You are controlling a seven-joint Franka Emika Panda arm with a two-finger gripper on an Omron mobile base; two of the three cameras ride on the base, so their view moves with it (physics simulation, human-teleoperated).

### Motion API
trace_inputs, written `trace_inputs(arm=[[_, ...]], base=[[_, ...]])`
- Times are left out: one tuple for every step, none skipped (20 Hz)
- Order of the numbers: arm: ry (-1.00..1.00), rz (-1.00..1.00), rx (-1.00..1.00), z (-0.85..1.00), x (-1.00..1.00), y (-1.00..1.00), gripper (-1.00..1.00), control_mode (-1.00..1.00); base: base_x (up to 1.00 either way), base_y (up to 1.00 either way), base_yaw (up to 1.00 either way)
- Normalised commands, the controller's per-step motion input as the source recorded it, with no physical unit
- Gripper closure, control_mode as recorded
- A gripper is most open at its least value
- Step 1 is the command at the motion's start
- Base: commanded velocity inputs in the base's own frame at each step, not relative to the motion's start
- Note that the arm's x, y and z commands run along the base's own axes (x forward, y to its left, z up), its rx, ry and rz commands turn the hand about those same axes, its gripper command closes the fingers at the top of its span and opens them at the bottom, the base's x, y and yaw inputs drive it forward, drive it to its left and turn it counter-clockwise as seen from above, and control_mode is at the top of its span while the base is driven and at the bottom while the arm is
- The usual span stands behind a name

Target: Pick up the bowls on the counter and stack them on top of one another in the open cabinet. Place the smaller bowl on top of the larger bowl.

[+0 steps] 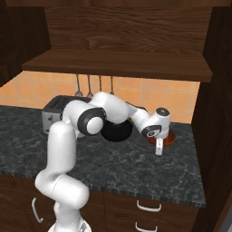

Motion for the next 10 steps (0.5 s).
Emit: trace_inputs(arm=[[0.00,0.00,0.00,-0.08,0.17,0.06,1.00,-1.00],[0.00,0.00,0.00,0.00,0.01,0.00,1.00,-1.00],[0.00,0.00,0.00,0.00,0.00,0.00,1.00,-1.00],[0.00,0.00,0.00,0.00,0.00,0.00,1.00,-1.00],[0.00,-0.01,0.00,0.16,0.00,0.00,1.00,-1.00],[0.00,-0.03,0.00,0.34,0.00,0.00,1.00,-1.00],[0.00,-0.04,0.00,0.46,0.03,0.00,1.00,-1.00],[0.00,-0.04,0.00,0.54,0.04,0.00,1.00,-1.00],[0.00,-0.05,0.00,0.66,0.04,0.00,1.00,-1.00],[0.00,-0.06,0.02,0.85,0.04,0.00,1.00,-1.00]], base=[[0.00,0.00,0.00],[0.00,0.00,0.00],[0.00,0.00,0.00],[0.00,0.00,0.00],[0.00,0.00,0.00],[0.00,0.00,0.00],[0.00,0.00,0.00],[0.00,0.00,0.00],[0.00,0.00,0.00],[0.00,0.00,0.00]])
